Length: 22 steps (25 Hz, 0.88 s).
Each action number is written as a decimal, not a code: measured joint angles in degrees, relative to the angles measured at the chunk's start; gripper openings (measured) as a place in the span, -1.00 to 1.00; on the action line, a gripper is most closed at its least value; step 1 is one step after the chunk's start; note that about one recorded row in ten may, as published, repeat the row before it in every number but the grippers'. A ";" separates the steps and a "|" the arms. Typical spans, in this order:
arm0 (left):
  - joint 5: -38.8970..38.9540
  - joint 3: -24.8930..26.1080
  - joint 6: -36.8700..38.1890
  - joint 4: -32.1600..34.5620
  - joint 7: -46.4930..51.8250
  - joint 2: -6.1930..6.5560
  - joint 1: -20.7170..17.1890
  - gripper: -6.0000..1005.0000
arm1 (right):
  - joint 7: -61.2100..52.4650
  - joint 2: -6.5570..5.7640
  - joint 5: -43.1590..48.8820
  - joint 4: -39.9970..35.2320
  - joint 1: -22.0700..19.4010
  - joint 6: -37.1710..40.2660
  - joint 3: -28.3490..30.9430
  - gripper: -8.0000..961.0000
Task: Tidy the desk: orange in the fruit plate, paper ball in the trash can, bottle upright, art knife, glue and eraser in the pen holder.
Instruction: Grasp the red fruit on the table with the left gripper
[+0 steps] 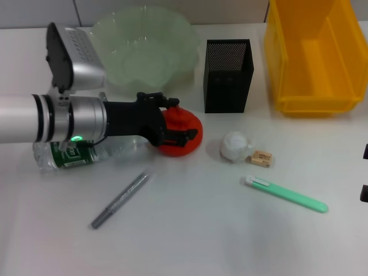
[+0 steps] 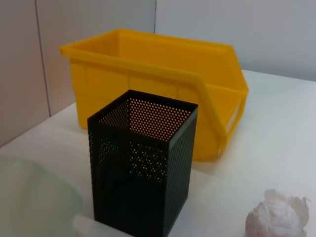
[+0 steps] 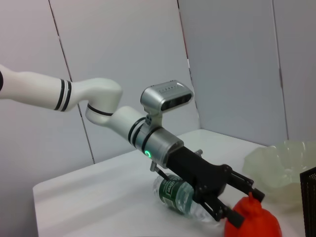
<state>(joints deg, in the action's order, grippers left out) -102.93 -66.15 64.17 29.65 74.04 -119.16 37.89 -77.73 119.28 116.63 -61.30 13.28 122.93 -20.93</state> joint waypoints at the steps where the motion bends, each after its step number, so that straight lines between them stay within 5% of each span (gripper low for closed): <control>1: 0.87 -1.04 -0.52 0.00 -0.19 0.00 -0.07 0.69 | -0.03 0.01 0.00 0.39 0.26 0.03 0.00 0.57; 5: 5.48 -8.66 -5.01 -0.03 -0.44 -0.02 -0.28 0.69 | -0.05 0.04 0.00 1.18 0.52 -0.04 0.01 0.57; 15: 6.56 -12.81 -7.52 -0.11 1.21 -0.02 -0.63 0.69 | -0.06 0.07 -0.19 1.49 1.03 -0.23 0.01 0.57; 22: 8.82 -12.15 -7.45 0.55 1.65 0.14 -1.98 0.11 | -0.07 0.14 -0.27 1.71 1.30 -0.24 0.01 0.56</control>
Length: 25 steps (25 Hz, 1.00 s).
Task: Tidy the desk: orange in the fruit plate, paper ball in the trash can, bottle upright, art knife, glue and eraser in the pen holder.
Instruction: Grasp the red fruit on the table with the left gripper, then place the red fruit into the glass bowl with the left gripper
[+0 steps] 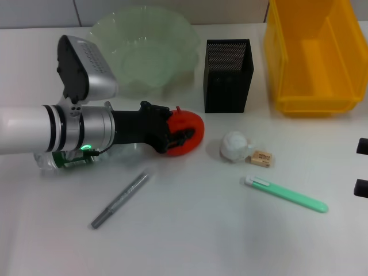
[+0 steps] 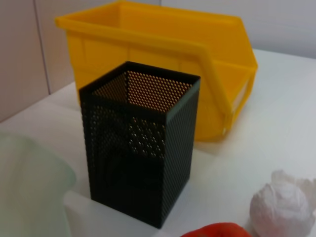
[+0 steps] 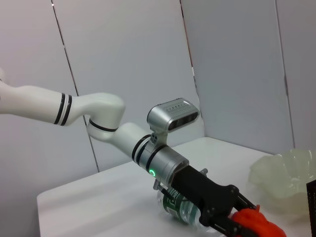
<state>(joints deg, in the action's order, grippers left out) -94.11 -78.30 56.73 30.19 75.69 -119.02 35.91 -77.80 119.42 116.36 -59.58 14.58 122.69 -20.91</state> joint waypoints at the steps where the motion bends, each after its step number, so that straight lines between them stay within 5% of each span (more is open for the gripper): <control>1: 0.67 0.04 0.46 0.22 0.00 0.13 -0.30 0.02 | -0.07 0.03 -0.02 0.00 0.01 0.00 0.05 0.56; 7: 1.70 1.81 4.02 2.83 0.71 0.46 -1.45 -0.27 | -1.15 0.01 -0.14 0.00 0.31 0.06 0.44 0.56; 15: 1.78 10.17 11.10 15.73 6.27 0.66 -4.79 -0.47 | -2.23 0.07 -0.18 0.17 0.77 0.03 0.22 0.56; 25: 5.32 13.42 -4.19 11.87 5.86 0.26 1.52 -0.65 | -2.81 0.08 -0.18 0.96 1.66 0.10 0.00 0.56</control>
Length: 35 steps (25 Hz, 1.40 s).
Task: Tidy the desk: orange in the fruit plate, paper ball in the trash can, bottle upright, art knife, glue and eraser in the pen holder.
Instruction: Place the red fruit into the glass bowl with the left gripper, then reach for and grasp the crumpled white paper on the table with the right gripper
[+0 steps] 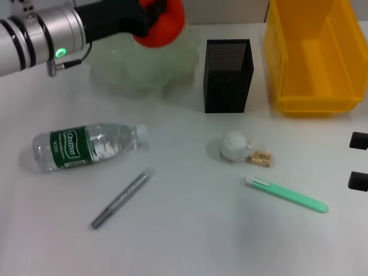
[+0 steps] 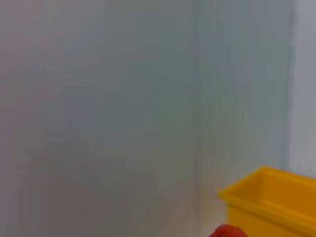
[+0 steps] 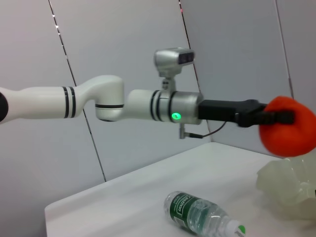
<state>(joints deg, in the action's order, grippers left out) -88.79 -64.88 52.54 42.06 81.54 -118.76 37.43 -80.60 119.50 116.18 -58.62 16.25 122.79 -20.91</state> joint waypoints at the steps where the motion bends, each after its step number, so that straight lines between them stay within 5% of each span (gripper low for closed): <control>1: 0.70 0.10 -2.43 -1.04 -0.48 -0.03 0.64 -0.66 | -0.05 -0.01 0.00 0.00 0.02 0.21 -0.01 0.56; 5: 5.22 -0.77 -12.76 -4.87 -1.35 -0.24 2.77 -0.67 | -0.22 0.00 0.00 0.23 -0.01 0.57 -0.01 0.56; 9: 5.77 -1.52 -13.80 -5.77 -1.73 -0.24 3.74 -0.61 | -0.07 -0.16 0.00 1.37 0.10 0.17 -0.01 0.56; 11: 5.89 -1.65 -13.77 -5.75 -1.83 -0.26 3.75 -0.13 | -0.03 -0.16 0.00 1.38 0.13 0.17 -0.01 0.56; 16: 6.13 -1.84 -11.00 -5.52 -1.90 -0.21 3.19 0.11 | 0.02 -0.19 0.00 1.05 0.21 0.29 0.02 0.56; 22: 8.41 0.78 8.31 -4.54 -5.91 0.55 -1.25 0.40 | -0.12 -0.29 0.01 0.79 0.62 0.05 0.51 0.55; 24: 8.44 1.68 20.30 -2.43 -7.54 0.80 -5.14 0.53 | -0.06 -0.28 0.01 0.80 1.33 -0.09 0.50 0.55; 27: 7.83 1.62 25.87 -1.83 -8.26 1.33 -6.95 0.73 | -0.25 -0.30 0.11 0.71 1.79 -0.23 0.45 0.55; 35: 0.07 1.65 45.14 -2.54 -7.47 4.42 -10.98 0.71 | -8.14 -0.21 0.56 -5.89 3.30 -2.96 -1.44 0.55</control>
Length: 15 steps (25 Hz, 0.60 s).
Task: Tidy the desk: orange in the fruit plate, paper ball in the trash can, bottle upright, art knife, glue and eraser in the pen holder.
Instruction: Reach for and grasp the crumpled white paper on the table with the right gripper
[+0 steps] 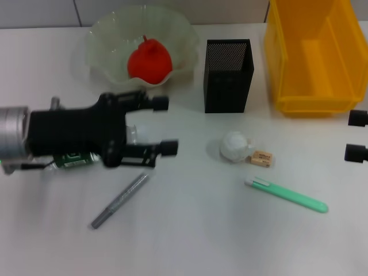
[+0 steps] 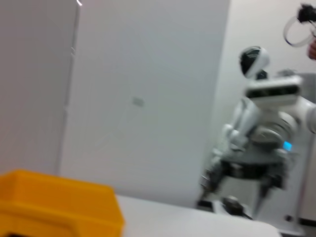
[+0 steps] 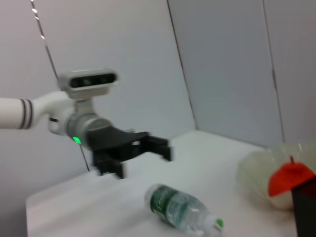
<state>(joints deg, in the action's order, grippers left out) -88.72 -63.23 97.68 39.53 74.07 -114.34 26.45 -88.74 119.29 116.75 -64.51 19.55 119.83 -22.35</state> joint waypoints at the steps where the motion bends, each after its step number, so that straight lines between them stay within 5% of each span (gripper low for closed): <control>1: -0.85 0.01 1.08 -0.01 0.07 0.28 -0.88 0.71 | -2.56 0.01 0.03 -2.44 0.11 -0.36 -0.99 0.55; 10: -3.22 0.04 2.75 -0.12 0.27 1.27 -2.86 0.71 | -29.32 -0.22 13.10 -27.06 4.40 -3.36 -15.60 0.55; 15: -4.68 0.50 4.28 -0.22 1.34 2.33 -3.95 0.71 | -38.61 -0.57 21.88 -30.98 9.75 -3.61 -23.27 0.55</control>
<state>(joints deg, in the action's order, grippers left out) -93.40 -62.73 101.96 39.30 75.41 -112.01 22.50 -127.35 118.72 138.62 -95.49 29.30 116.21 -45.62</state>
